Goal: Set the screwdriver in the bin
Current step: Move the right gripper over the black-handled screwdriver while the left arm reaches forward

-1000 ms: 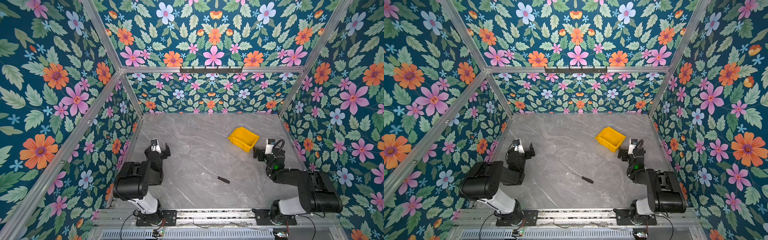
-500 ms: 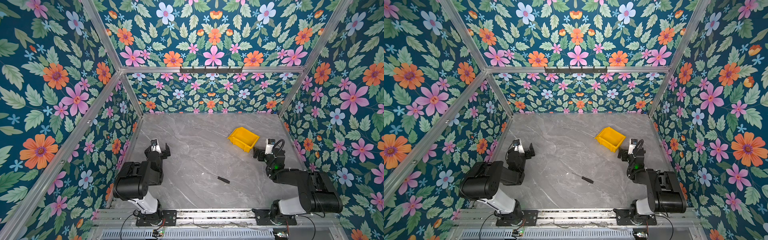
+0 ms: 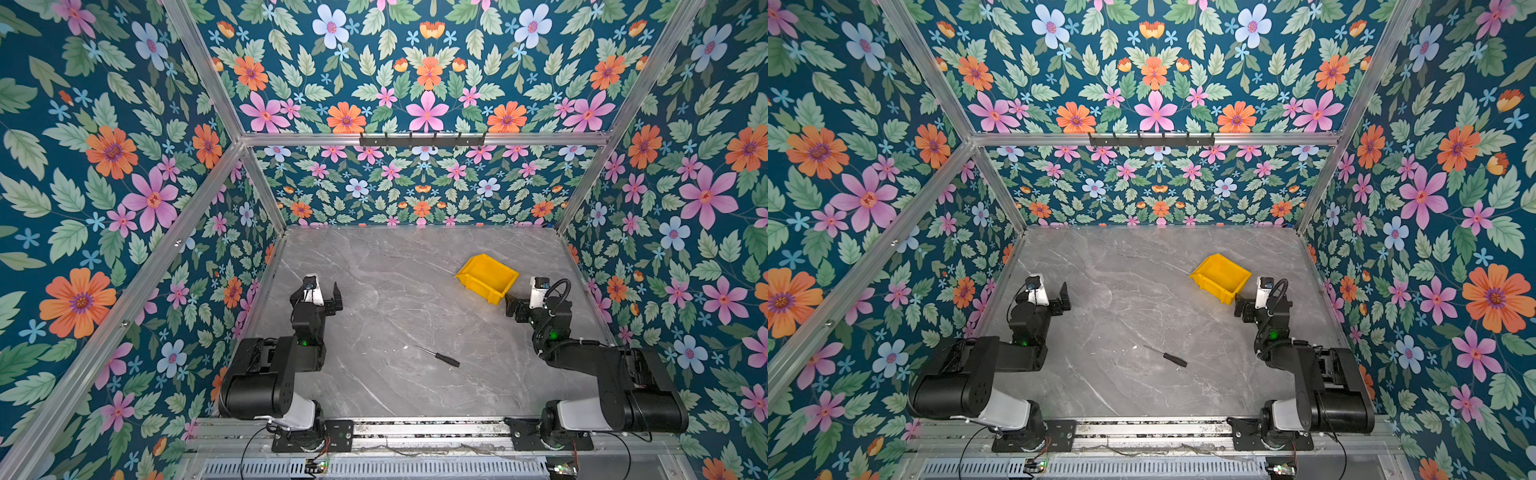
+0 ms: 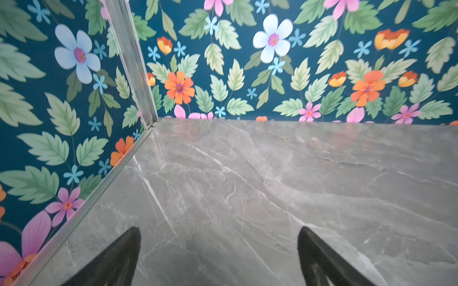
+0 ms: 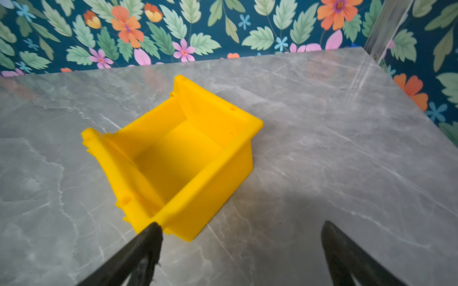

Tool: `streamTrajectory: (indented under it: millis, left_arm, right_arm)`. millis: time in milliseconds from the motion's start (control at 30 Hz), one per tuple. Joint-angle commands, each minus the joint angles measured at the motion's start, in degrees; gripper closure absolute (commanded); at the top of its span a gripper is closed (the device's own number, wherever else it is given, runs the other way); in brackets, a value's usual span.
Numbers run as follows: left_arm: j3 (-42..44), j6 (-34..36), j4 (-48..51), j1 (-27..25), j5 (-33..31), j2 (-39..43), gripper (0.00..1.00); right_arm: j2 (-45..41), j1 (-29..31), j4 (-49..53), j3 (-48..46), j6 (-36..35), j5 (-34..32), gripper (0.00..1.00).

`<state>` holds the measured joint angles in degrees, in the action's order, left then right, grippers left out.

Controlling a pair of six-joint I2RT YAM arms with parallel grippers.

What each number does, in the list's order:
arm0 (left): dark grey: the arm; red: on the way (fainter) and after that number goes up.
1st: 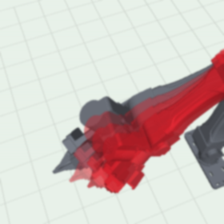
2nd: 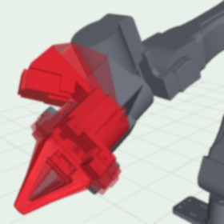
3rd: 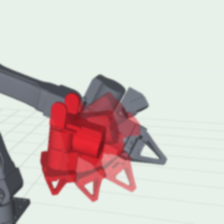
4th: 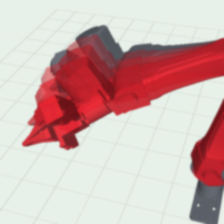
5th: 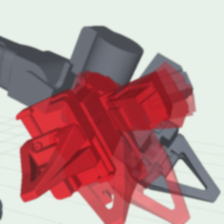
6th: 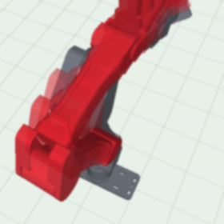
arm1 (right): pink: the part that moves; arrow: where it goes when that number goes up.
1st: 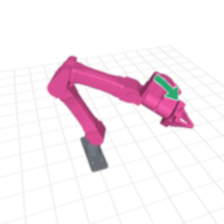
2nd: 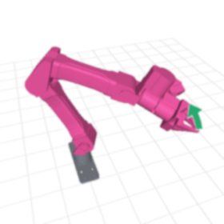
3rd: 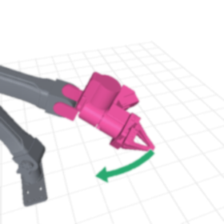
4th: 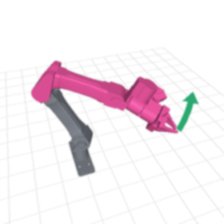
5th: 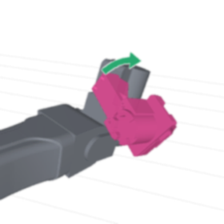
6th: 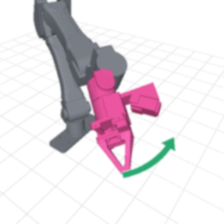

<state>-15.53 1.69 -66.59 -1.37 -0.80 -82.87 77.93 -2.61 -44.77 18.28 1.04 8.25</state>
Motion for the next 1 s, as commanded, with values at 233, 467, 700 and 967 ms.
streamTrajectory:
  millis: [233,467,700,967]
  left_arm:
    - [-2.3,6.5,14.6,-2.4,16.8,13.4,0.0]
    - [-1.0,17.3,18.7,-2.8,36.9,19.4,0.0]
    - [-3.6,25.8,38.4,-3.0,47.9,25.2,0.0]
    - [-0.4,26.4,42.0,-3.0,49.1,28.3,0.0]
  right_arm:
    - [-13.1,8.2,24.9,7.6,-15.8,4.1,0.01]
    - [-18.9,15.2,42.1,14.0,-19.8,9.1,0.01]
    - [-18.0,30.5,53.3,18.0,-22.3,4.7,0.01]
    - [-10.9,47.9,58.2,19.7,-20.7,-1.5,0.01]
